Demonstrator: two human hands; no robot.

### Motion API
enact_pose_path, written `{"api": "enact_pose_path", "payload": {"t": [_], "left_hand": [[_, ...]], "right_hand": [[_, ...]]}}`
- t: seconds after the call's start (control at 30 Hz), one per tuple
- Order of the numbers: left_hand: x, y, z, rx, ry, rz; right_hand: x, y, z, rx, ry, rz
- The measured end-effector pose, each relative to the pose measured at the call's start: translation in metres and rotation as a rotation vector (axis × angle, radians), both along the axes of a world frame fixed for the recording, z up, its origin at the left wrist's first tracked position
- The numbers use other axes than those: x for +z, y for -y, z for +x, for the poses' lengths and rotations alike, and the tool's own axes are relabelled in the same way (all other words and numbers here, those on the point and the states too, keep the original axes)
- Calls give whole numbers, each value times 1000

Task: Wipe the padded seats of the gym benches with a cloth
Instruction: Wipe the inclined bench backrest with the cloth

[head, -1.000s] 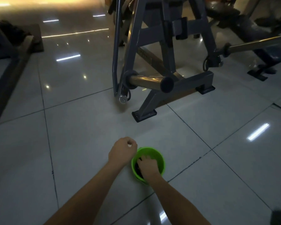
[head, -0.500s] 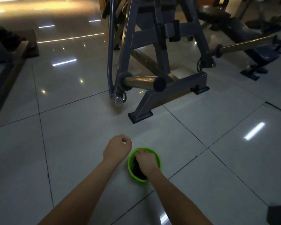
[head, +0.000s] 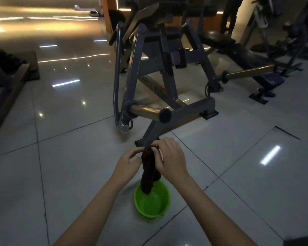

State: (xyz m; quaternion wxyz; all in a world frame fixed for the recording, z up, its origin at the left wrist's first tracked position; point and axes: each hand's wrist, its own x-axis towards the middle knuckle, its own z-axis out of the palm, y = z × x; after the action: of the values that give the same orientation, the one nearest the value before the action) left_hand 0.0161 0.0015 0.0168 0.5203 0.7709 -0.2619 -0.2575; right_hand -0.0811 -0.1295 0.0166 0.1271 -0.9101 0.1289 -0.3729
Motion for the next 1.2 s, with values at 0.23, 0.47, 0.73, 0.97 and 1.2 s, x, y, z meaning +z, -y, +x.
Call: {"api": "enact_pose_path", "payload": {"t": [0.23, 0.47, 0.73, 0.97, 1.2], "left_hand": [[149, 4, 5, 10, 124, -215], [350, -10, 31, 116, 198, -394], [560, -64, 71, 242, 412, -310], [742, -123, 93, 348, 557, -295], [850, -171, 125, 439, 621, -259]], "right_hand": [[174, -6, 29, 134, 244, 221], [377, -15, 81, 244, 335, 562], [596, -35, 114, 401, 139, 491], [778, -91, 140, 536, -93, 343], [882, -144, 168, 616, -25, 527]]}}
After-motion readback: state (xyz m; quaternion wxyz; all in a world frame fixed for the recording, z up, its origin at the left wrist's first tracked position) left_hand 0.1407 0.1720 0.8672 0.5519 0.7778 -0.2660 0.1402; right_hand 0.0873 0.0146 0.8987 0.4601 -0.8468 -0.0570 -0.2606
